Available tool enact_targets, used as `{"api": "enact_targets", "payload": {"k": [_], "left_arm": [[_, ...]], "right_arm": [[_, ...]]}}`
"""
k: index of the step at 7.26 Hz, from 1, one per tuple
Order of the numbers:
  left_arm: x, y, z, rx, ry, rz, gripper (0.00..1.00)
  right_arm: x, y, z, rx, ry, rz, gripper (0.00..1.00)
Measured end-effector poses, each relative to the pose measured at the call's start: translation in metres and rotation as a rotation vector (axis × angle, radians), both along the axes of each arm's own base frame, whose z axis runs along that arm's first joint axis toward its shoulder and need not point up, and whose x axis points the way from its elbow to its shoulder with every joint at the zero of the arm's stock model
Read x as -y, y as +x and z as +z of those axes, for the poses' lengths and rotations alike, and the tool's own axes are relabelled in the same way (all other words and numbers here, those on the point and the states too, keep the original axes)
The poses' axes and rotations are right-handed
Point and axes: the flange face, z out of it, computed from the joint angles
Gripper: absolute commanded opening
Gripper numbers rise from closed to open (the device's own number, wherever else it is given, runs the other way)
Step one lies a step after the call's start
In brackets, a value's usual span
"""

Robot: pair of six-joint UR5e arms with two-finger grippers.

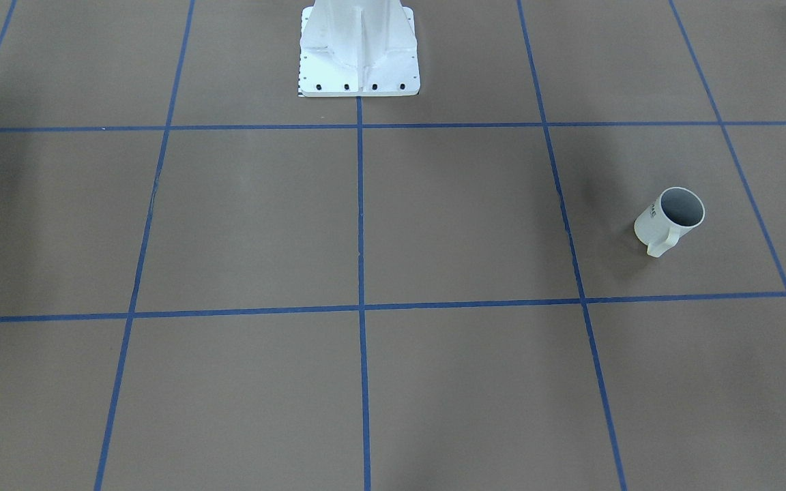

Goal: Left arm hands cup to right arm to dump lemon

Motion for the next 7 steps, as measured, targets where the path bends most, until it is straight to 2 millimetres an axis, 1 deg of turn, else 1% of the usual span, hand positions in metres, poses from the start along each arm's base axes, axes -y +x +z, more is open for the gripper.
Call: {"api": "enact_targets", "payload": {"k": [1, 3, 4, 5, 6, 7], "left_arm": [[-0.001, 0.002, 0.006, -0.031, -0.015, 0.002, 1.0], [0.001, 0.004, 0.002, -0.051, -0.012, 0.003, 1.0], [0.004, 0.004, -0.005, -0.055, 0.0, 0.002, 1.0], [0.005, 0.004, -0.018, -0.057, 0.022, 0.001, 1.0], [0.005, 0.004, -0.031, -0.056, 0.044, 0.0, 1.0], [0.002, 0.004, -0.04, -0.057, 0.058, -0.001, 1.0]], "right_arm": [[-0.005, 0.0, 0.01, 0.002, -0.02, -0.001, 1.0], [-0.009, -0.001, 0.022, 0.013, -0.045, -0.002, 1.0], [-0.01, -0.001, 0.029, 0.014, -0.062, -0.001, 1.0], [-0.01, -0.001, 0.036, 0.016, -0.076, 0.0, 1.0], [-0.011, -0.002, 0.042, 0.027, -0.092, -0.001, 1.0], [-0.012, -0.003, 0.048, 0.047, -0.109, -0.002, 1.0]]}}
